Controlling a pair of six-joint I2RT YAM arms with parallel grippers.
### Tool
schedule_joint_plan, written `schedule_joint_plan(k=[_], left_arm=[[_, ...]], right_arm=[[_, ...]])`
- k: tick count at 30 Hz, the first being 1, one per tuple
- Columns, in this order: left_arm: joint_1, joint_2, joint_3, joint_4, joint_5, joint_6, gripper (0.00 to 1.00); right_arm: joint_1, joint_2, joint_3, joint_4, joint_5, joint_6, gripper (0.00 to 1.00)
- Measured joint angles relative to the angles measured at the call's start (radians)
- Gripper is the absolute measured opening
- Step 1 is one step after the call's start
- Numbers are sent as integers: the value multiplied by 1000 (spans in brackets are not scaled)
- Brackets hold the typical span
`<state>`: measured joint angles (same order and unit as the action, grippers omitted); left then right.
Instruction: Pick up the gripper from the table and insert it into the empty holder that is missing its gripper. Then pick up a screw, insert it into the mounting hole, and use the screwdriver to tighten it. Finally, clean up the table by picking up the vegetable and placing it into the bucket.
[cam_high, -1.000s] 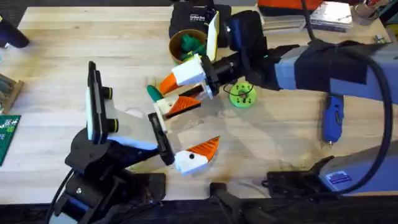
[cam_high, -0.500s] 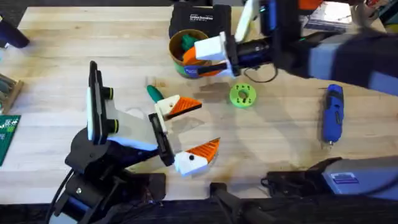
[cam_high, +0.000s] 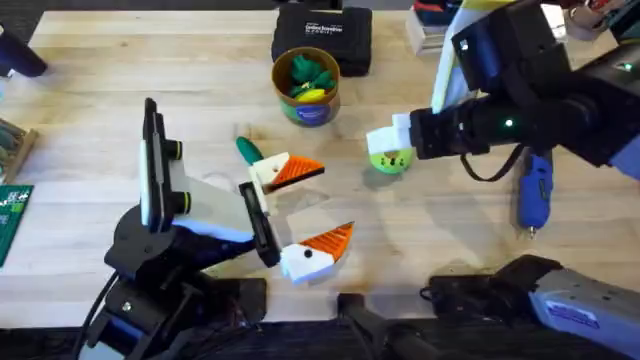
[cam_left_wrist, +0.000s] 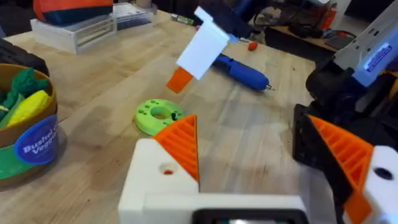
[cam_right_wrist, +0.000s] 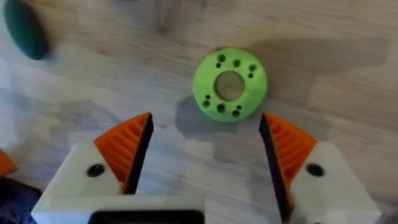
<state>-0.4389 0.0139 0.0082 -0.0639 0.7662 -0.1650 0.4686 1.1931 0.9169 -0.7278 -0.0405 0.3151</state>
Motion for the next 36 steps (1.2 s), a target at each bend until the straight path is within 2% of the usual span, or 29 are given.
schedule_joint_plan(k=[5,11,12,14,17,23,29,36], left_arm=[[0,0,0,0,0,0,985],[0,0,0,0,0,0,986],[0,0,0,0,0,0,986],[0,0,0,0,0,0,986],[0,0,0,0,0,0,986],[0,0,0,0,0,0,986],[0,0,0,0,0,0,985],[0,0,0,0,0,0,985]], right_arm=[[11,26,0,-9,82,-10,971],[60,114,0,-9,110,-17,902],[67,126,0,-9,112,-17,902],[82,147,0,-9,115,-22,982],[103,152,1,-13,93,-38,995],[145,82,58,-39,-37,-225,995],[145,-36,87,-68,-90,-382,995],[143,-113,87,-86,-146,-544,994]])
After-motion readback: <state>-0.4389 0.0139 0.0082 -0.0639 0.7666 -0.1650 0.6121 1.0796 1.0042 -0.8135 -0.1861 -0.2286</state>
